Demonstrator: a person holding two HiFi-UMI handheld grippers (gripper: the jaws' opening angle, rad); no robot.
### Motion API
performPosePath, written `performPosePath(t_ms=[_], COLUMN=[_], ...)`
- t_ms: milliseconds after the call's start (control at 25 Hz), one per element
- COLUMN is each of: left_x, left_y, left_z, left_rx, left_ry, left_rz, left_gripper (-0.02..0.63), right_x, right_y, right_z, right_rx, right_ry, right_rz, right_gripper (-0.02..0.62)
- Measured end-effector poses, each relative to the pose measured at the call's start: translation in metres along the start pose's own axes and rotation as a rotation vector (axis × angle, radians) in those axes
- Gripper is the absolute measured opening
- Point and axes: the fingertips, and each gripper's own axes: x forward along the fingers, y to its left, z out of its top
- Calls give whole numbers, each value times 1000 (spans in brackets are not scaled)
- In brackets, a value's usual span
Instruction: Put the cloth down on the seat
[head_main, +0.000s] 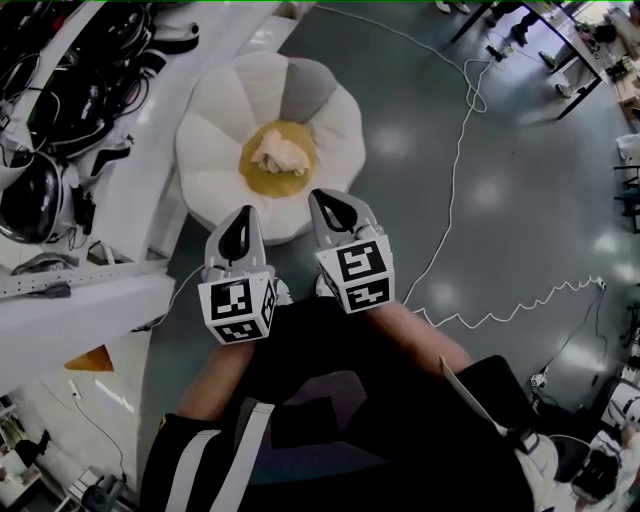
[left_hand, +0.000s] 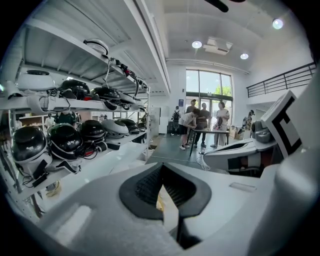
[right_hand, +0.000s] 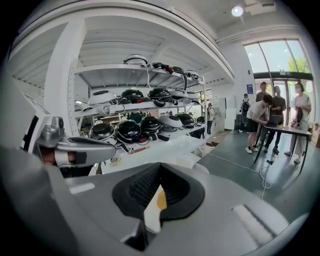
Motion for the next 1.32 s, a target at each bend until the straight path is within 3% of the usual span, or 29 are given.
performPosePath(t_ms=[440, 1320], left_x=[-18, -27], left_y=[13, 26], left_z=[1, -1], left_rx=[9, 2], left_ry=[-29, -36], left_rz=[-16, -21], left_gripper=[0, 0], right_x=[-9, -4], right_y=[30, 45], right_z=[8, 0], right_rx=[-20, -16], right_ry=[-36, -6], right_rz=[-6, -7], right_gripper=[0, 0])
